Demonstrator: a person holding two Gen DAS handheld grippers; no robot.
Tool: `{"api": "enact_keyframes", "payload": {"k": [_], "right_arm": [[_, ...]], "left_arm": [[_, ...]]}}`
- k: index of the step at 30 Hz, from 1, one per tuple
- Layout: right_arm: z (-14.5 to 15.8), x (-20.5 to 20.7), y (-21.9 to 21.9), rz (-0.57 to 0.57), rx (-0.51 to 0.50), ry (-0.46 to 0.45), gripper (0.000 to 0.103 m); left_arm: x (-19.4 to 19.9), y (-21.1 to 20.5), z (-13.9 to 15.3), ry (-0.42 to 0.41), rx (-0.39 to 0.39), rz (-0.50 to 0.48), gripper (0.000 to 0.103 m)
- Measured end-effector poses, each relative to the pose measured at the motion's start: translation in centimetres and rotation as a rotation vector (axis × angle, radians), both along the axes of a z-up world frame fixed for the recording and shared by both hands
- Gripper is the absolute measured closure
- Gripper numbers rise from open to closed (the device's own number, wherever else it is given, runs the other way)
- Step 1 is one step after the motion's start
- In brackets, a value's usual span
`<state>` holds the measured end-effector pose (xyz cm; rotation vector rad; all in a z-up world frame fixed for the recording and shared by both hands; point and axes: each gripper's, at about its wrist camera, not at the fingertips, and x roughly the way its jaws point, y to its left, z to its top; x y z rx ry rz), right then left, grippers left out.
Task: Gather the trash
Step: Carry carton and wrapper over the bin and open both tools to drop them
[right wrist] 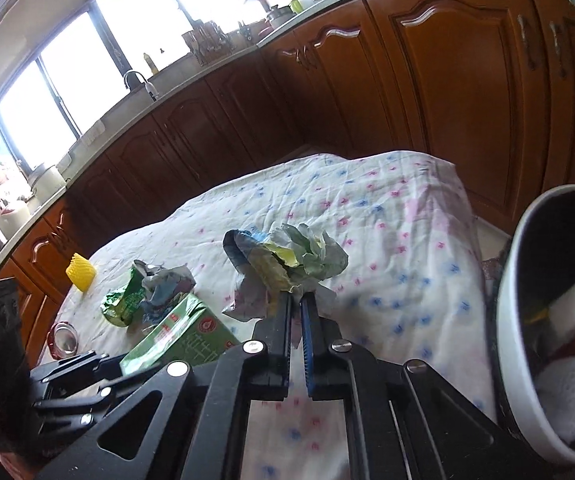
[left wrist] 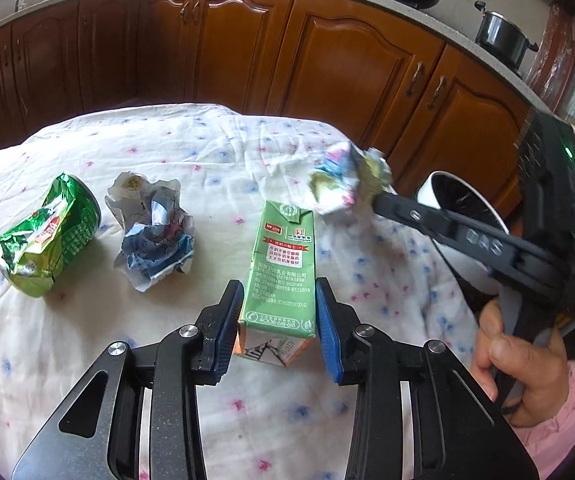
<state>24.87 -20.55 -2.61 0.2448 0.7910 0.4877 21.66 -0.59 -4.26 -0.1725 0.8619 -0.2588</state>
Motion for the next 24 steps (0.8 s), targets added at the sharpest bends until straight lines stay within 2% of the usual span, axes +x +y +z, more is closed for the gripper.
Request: {"api": "enact_keyframes", "payload": {"k": [8,16,24], "right_arm": [[1.4,-4.2,-4.4,-0.071,0.03,-0.026,0.098],[2.6,-7.6,-9.2,-0.159,0.058,-0.044,0.098],[3.5,-9.4,-12.6,-0.231,0.054,-0.06,0.098]], "left_arm": [[-1.4,-2.1,1.5,-0.03,-0.038,-0.038,0.072],[-2.4,-6.1,3.0,-0.068,-0.029,-0.108,0.072],[-2.9,-9.8,3.9,-0.086,-0.027,-0.173,0.072]]}}
